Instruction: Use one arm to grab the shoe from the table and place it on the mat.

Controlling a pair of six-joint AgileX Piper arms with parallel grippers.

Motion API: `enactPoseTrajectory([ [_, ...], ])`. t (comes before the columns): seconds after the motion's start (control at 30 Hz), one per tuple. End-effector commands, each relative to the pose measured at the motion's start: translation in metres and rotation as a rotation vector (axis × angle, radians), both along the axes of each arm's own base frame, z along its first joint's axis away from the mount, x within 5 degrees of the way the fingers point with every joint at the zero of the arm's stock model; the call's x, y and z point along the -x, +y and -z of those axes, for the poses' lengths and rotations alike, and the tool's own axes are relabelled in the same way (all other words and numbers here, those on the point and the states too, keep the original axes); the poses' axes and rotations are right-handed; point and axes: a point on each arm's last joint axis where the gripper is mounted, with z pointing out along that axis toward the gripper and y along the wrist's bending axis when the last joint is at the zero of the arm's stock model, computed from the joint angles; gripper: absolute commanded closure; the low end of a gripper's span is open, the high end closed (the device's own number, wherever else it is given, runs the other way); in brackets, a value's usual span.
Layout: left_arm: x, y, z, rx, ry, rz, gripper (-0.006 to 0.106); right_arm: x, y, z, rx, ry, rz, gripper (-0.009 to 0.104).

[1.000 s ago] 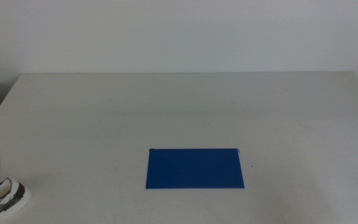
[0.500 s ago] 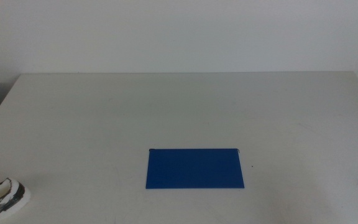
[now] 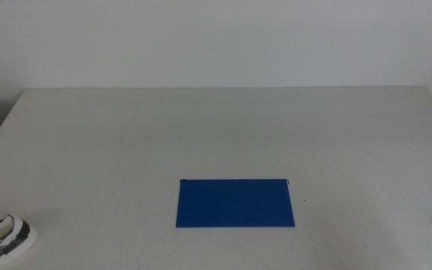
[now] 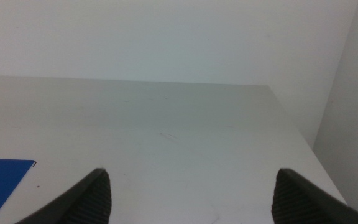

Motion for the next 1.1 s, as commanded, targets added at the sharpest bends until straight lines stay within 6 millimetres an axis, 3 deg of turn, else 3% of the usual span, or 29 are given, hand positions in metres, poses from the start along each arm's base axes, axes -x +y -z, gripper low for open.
enactPoseTrajectory([
  [0.0, -0.003, 0.001, -0.007, -0.038, -0.004, 0.032, 0.007, 0.002, -0.001, -0.012, 0.025, -0.109, 0.007, 0.029],
  [0.37, -0.025, 0.001, 0.009, -0.188, 0.143, 0.225, 0.007, 0.002, -0.001, -0.012, 0.025, -0.109, 0.007, 0.029],
  [0.8, -0.055, 0.003, 0.027, -0.248, 0.268, 0.299, 0.007, 0.002, -0.001, -0.012, 0.025, -0.109, 0.007, 0.029],
  [1.07, -0.075, 0.025, 0.044, -0.190, 0.336, 0.364, 0.007, 0.002, -0.001, -0.012, 0.025, -0.109, 0.007, 0.029],
])
